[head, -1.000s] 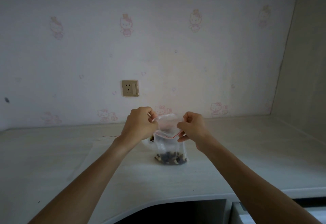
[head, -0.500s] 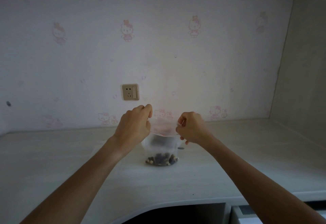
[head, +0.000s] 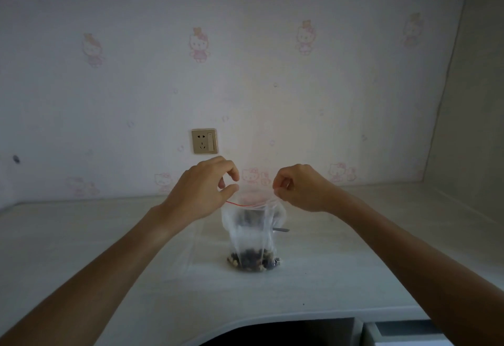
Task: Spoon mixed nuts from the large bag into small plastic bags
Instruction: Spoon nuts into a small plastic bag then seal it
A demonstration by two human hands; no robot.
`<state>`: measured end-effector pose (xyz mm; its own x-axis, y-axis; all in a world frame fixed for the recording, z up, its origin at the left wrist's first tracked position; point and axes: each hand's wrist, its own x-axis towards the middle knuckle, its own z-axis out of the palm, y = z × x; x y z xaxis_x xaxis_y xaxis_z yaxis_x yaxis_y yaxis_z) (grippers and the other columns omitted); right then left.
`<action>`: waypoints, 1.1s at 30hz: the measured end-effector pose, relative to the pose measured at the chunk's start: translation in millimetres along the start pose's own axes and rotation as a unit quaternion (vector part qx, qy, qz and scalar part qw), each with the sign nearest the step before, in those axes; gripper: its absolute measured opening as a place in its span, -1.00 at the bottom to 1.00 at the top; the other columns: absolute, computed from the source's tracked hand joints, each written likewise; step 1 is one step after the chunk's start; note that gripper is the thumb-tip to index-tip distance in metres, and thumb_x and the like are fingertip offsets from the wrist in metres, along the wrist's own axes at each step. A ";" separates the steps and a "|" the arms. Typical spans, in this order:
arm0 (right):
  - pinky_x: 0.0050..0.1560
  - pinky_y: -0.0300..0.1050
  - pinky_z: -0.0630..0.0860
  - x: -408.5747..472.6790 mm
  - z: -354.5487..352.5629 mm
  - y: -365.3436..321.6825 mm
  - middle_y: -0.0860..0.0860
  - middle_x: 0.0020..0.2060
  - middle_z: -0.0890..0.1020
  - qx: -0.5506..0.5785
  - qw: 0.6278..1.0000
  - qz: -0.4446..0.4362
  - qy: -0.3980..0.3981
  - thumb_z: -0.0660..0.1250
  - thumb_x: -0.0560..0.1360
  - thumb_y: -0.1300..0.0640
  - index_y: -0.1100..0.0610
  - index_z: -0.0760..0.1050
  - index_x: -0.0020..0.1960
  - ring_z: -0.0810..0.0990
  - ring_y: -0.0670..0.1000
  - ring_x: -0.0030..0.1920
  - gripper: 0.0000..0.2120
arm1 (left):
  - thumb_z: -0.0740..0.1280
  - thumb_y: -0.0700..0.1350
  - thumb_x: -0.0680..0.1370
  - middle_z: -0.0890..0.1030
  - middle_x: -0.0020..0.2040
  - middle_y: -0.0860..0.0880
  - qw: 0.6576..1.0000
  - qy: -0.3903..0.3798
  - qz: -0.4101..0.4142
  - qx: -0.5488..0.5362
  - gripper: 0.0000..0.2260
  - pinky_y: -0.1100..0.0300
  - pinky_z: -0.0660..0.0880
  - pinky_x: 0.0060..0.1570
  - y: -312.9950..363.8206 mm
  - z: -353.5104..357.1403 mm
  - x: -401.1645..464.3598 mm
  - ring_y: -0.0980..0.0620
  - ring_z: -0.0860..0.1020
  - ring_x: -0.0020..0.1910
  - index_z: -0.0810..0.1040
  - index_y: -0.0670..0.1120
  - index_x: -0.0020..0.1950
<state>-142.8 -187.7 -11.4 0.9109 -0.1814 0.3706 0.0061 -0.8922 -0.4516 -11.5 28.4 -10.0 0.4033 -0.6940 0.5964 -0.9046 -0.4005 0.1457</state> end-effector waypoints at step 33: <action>-0.25 -0.15 0.31 23.4 -15.1 -48.3 -0.04 -0.35 0.43 -0.212 0.928 -0.188 -0.242 0.55 0.46 0.07 0.13 0.44 -0.24 0.36 -0.06 -0.33 -0.69 | 0.28 0.38 0.56 0.46 -0.47 0.15 0.970 -0.151 0.177 0.071 -0.53 0.28 0.41 -0.26 -3.4 -11.0 19.0 0.18 0.48 -0.39 0.48 0.06 -0.35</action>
<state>-128.0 -155.0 31.4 0.9563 0.2920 -0.0170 0.2924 -0.9557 0.0329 -2.3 23.1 9.5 0.1113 -0.9382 0.3277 -0.9745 -0.1677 -0.1492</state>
